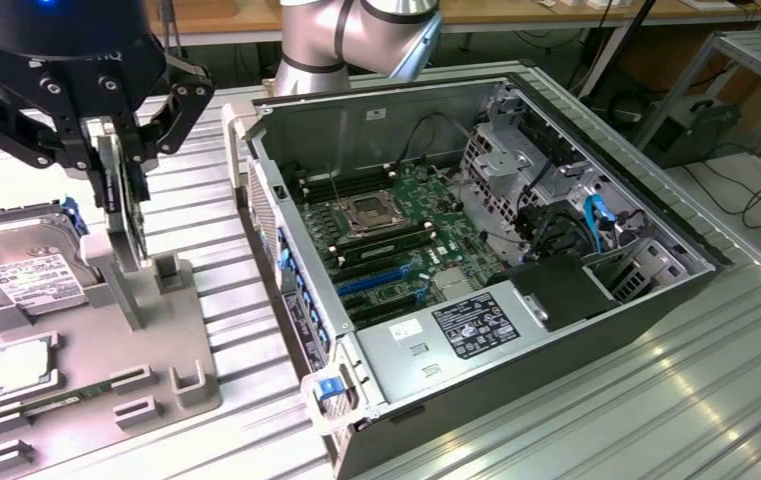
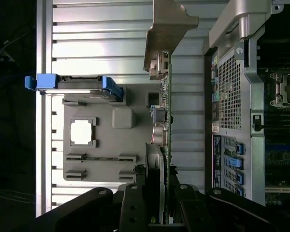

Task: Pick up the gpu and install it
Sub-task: 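Pick up the gpu and move the gpu toward the slot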

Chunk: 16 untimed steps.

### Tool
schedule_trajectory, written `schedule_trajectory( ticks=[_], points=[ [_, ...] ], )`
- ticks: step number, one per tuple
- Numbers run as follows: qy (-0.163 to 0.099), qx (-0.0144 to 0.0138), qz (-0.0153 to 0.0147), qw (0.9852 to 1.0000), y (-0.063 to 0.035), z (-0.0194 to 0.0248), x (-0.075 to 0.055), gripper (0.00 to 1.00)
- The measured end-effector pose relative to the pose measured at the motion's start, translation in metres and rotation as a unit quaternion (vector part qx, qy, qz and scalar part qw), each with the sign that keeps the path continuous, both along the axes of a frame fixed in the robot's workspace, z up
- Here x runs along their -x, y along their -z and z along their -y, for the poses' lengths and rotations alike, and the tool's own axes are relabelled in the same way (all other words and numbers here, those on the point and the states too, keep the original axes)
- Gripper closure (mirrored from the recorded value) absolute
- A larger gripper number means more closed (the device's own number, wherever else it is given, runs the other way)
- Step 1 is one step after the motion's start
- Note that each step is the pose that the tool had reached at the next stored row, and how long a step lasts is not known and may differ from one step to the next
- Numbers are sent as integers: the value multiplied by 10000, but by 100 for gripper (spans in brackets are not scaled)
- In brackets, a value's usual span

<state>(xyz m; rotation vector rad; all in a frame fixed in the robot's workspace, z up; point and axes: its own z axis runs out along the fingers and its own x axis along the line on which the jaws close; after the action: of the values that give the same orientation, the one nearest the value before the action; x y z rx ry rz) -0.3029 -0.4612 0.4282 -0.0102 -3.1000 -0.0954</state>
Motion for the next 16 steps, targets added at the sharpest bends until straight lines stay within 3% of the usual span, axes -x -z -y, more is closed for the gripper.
schedule_trajectory(
  ticks=[1, 8, 13, 16],
  points=[
    [-1, 12, 0, 10000, -8, 1, 0, 73],
    [0, 12, 0, 10000, -142, 0, 0, 73],
    [0, 13, -2, 10000, -293, 0, 0, 73],
    [0, 11, -1, 10000, -292, 0, 0, 73]
  ],
)
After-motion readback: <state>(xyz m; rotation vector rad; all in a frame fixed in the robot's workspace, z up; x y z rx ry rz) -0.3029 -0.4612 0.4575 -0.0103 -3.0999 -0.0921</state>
